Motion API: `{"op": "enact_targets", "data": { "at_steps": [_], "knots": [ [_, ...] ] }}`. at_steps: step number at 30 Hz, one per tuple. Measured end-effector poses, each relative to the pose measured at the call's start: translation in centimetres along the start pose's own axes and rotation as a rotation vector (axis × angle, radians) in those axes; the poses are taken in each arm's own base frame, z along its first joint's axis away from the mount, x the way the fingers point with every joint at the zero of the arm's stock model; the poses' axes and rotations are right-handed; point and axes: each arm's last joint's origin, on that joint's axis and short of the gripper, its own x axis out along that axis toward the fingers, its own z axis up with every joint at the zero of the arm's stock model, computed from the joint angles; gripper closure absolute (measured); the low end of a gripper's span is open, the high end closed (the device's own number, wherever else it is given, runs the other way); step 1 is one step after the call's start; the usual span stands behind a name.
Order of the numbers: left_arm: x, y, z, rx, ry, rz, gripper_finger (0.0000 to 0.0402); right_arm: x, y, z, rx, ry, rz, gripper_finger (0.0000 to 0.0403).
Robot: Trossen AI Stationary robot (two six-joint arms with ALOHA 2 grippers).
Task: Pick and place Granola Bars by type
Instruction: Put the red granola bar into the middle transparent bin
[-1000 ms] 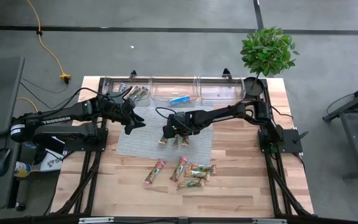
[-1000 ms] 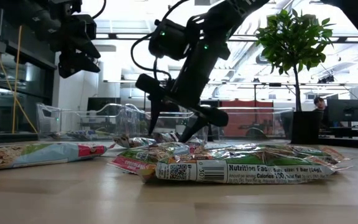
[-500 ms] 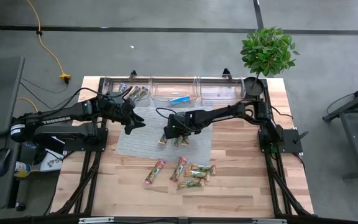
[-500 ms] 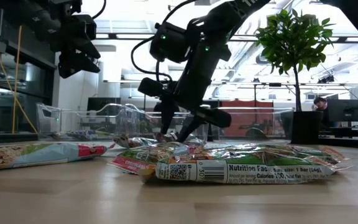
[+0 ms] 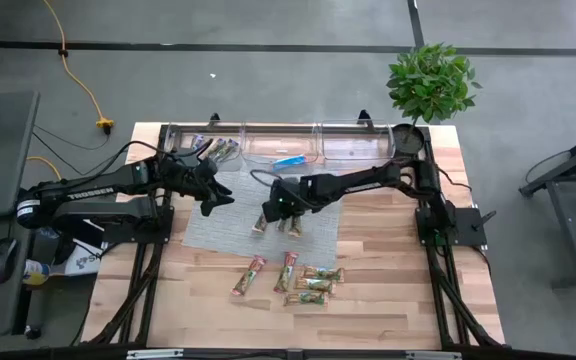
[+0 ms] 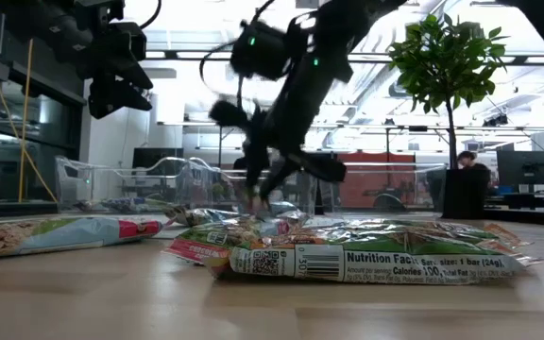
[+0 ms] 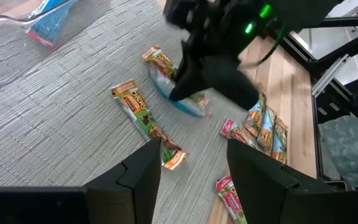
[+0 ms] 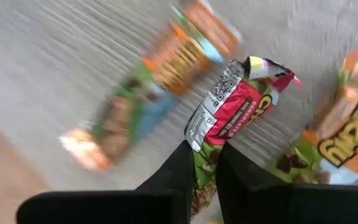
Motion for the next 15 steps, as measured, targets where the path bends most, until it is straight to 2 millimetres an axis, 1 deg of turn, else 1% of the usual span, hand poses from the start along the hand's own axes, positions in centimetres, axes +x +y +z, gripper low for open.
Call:
{"op": "enact_targets", "data": {
  "at_steps": [6, 8, 10, 12, 15],
  "knots": [
    [0.0, 0.0, 0.0, 0.000, 0.000, 0.000, 0.0223, -3.7, 1.0, 1.9, -0.020, -0.114, 0.087, 0.0372],
    [0.0, 0.0, 0.0, 0.000, -0.001, -0.001, 0.0223, -5.2, 1.1, 3.0, -0.029, -0.179, 0.114, 0.0374],
    [0.0, 0.0, 0.0, 0.002, -0.005, -0.003, 0.0223, -6.6, 0.9, 4.6, -0.035, -0.247, 0.131, 0.0374],
    [0.0, 0.0, 0.1, 0.003, -0.009, -0.005, 0.0223, -7.6, 0.3, 6.5, -0.042, -0.304, 0.131, 0.0374],
    [0.0, 0.0, 0.1, 0.003, -0.009, -0.005, 0.0223, -8.3, -1.2, 9.6, -0.050, -0.371, 0.127, 0.0374]
  ]
}}
